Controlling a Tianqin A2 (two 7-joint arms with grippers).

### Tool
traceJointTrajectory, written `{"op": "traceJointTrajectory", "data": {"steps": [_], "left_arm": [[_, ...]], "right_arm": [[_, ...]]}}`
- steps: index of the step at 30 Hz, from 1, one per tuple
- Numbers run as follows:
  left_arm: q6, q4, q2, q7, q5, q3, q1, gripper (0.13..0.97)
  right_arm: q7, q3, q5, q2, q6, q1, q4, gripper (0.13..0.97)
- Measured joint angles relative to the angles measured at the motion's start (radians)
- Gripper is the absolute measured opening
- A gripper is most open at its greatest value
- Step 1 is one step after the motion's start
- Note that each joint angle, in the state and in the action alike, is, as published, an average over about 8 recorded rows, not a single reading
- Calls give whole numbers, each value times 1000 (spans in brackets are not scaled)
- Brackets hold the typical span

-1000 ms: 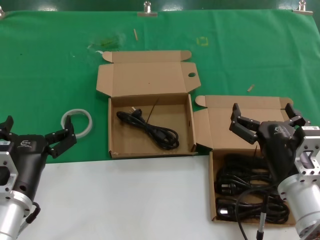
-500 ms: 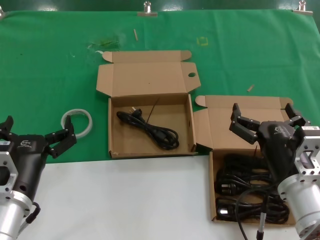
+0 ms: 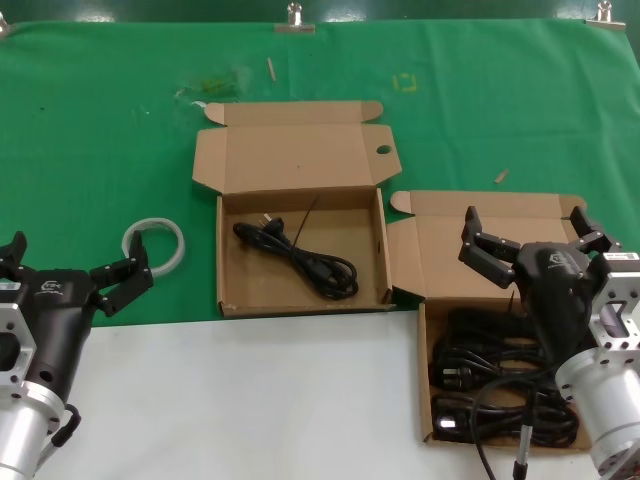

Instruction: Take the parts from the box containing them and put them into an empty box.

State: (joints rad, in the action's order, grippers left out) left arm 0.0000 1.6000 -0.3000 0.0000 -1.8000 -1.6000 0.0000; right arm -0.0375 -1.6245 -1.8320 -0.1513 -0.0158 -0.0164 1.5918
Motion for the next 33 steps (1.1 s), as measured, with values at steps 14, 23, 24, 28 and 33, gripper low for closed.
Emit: {"op": "traceJointTrajectory", "data": {"steps": [14, 23, 24, 28, 33], "left_arm": [[0, 0, 0, 0, 0, 0, 0, 965], [0, 0, 0, 0, 0, 0, 0, 965], [0, 0, 0, 0, 0, 0, 0, 965], [0, 0, 0, 0, 0, 0, 0, 965], [0, 0, 0, 0, 0, 0, 0, 965]], "right_arm": [[0, 0, 0, 0, 0, 0, 0, 966], [0, 0, 0, 0, 0, 0, 0, 966], [0, 0, 0, 0, 0, 0, 0, 966], [0, 0, 0, 0, 0, 0, 0, 966], [0, 0, 0, 0, 0, 0, 0, 966]]}}
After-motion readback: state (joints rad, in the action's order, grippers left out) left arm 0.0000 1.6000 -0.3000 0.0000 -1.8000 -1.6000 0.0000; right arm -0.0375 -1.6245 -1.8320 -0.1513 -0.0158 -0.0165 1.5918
